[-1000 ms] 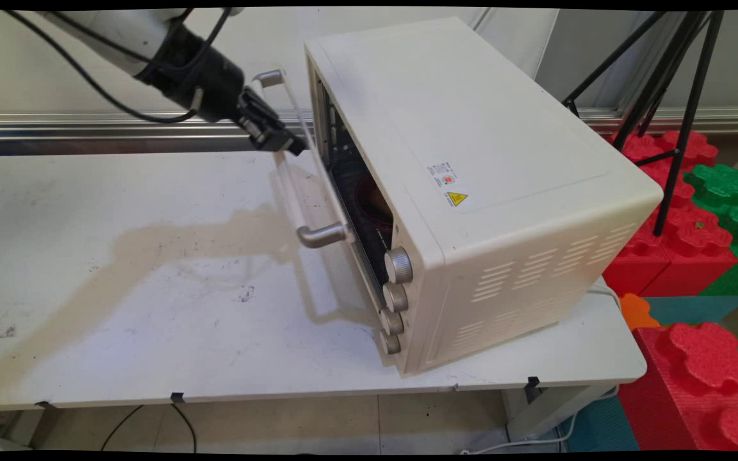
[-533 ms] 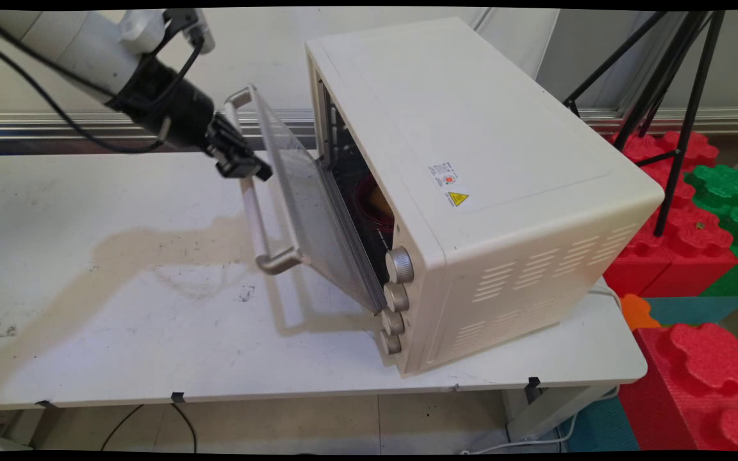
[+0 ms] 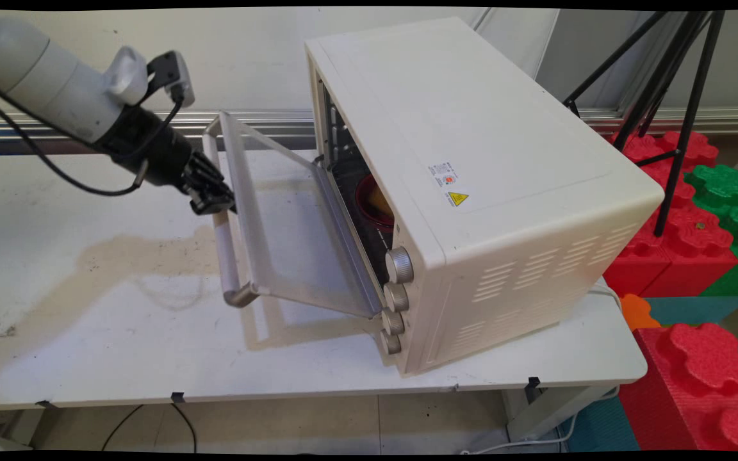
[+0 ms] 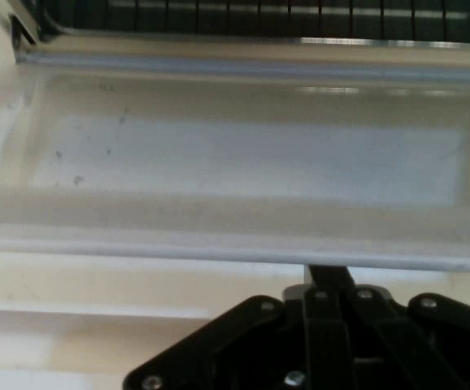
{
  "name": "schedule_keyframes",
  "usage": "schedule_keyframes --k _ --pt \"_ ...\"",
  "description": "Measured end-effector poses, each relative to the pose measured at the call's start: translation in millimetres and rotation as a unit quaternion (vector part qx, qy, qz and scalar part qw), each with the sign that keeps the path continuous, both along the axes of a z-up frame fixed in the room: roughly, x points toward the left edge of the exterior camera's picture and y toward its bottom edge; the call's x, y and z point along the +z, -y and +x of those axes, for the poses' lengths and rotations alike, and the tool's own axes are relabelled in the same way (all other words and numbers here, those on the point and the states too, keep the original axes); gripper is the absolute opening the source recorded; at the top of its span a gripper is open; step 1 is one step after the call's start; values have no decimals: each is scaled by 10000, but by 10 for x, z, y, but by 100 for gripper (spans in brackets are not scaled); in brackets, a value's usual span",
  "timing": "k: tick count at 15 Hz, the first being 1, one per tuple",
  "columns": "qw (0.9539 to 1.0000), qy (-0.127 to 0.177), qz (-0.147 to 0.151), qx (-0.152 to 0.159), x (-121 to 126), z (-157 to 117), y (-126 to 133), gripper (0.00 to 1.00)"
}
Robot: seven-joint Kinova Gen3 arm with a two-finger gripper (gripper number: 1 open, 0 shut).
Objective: Open the oven
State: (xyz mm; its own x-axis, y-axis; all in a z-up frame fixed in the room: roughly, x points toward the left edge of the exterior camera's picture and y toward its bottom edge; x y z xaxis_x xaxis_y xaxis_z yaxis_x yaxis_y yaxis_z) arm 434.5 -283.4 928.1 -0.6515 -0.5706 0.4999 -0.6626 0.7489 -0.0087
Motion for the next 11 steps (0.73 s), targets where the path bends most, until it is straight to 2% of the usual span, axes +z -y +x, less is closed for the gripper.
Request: schedule_keyframes --k 6,11 --pt "9998 160 86 -106 -257 201 -128 0" --pt "9995 266 122 -122 -374 363 -220 0"
